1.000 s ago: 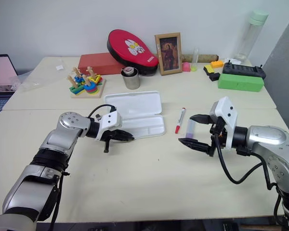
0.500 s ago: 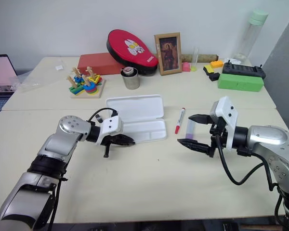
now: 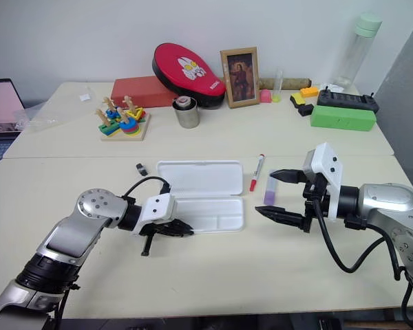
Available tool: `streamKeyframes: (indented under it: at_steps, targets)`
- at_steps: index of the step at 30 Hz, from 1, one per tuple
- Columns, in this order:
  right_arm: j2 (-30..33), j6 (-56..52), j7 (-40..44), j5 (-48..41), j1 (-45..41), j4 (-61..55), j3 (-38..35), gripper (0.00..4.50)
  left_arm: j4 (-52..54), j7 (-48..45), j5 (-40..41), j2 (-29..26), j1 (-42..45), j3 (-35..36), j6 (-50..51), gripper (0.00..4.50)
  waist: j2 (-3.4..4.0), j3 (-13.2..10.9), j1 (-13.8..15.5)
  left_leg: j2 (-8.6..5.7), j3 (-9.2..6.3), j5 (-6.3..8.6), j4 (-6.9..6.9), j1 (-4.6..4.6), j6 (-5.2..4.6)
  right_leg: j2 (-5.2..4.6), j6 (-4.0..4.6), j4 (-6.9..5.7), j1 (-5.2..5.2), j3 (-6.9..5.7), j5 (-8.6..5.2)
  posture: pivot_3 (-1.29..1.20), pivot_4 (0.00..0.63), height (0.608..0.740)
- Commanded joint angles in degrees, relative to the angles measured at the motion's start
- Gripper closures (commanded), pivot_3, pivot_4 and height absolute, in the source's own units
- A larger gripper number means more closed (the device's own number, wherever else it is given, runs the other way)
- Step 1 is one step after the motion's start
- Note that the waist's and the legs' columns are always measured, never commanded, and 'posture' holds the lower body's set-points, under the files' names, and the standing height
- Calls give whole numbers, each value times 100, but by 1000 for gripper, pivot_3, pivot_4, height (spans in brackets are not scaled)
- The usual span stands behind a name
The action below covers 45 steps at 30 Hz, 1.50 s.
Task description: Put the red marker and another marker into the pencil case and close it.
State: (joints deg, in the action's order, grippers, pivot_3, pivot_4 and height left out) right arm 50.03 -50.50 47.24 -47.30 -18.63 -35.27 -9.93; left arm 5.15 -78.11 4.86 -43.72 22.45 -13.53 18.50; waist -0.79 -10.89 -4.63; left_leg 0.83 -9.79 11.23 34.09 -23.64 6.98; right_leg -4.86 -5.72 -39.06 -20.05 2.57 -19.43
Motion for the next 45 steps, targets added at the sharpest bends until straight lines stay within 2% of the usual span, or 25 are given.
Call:
streamKeyframes:
  at_steps: [1, 12, 25, 26, 29, 32, 36, 40, 45]
  targets:
    - [58, 126, 57, -12, -74, -31, 3, 0, 79, -13, -36, -141, -154, -177, 9, 4458, 0, 0, 0, 0, 0, 0, 0, 0, 0, 0, 0, 0, 0, 0, 0, 0, 150, 740]
    - [-17, 216, -51, 301, -252, 216, 368, 0, -79, 299, 31, -198, -3, 60, -84, 4458, 0, 0, -2, 0, 0, 0, 0, 5, -1, 0, 0, -3, 1, 0, 0, 0, 150, 740]
    - [-193, 265, -87, 725, -755, 741, 807, 0, 681, 676, 692, -135, -361, 457, 568, 2098, 0, -1, 8, 0, 0, -1, -3, -2, -1, 0, 0, 0, -5, 1, 0, 0, 150, 740]
    - [-269, 174, -316, 885, -909, 894, 908, 0, 848, 775, 996, -9, -314, 642, 808, 1805, 0, -1, 5, 0, 0, -1, -3, -1, -1, 0, 0, -1, -6, 1, 0, 0, 150, 740]
    - [-501, 23, -789, 1272, -1243, 1242, 1169, 0, 1253, 1126, 1766, 364, -150, 1108, 1444, 1387, 1, -1, -2, 0, 0, -1, -1, -2, -1, 0, -1, -4, -6, 3, 1, 0, 150, 740]
    - [-906, -205, -1406, 1805, -1657, 1641, 1576, 0, 1704, 1977, 2628, 1004, 152, 1734, 2155, 867, 0, 0, -1, 0, -1, -2, 1, -1, -1, 0, -2, -3, -4, 1, 2, 0, 150, 740]
    - [-1507, -389, -2144, 2560, -2142, 2325, 2058, 0, 1807, 3123, 2773, 1605, 532, 2109, 2394, 94, 0, 0, -12, 0, -3, -2, 5, -4, -1, 0, -2, -1, -5, 0, 2, 0, 150, 740]
    - [-2196, -378, -2723, 3109, -2560, 3161, 2193, 0, 1848, 3930, 2556, 1961, 852, 1981, 2346, 13, 0, 0, -27, 0, -3, -9, 4, -5, 12, 0, 0, -3, -10, 1, 3, 0, 150, 740]
    - [-2868, -240, -3059, 3471, -2967, 4157, 2120, 0, 1601, 4332, 2328, 1955, 1116, 1729, 2406, 13, 0, 0, -29, -1, -2, -13, -1, -7, 19, 0, 0, -1, -13, 1, 4, 0, 150, 740]
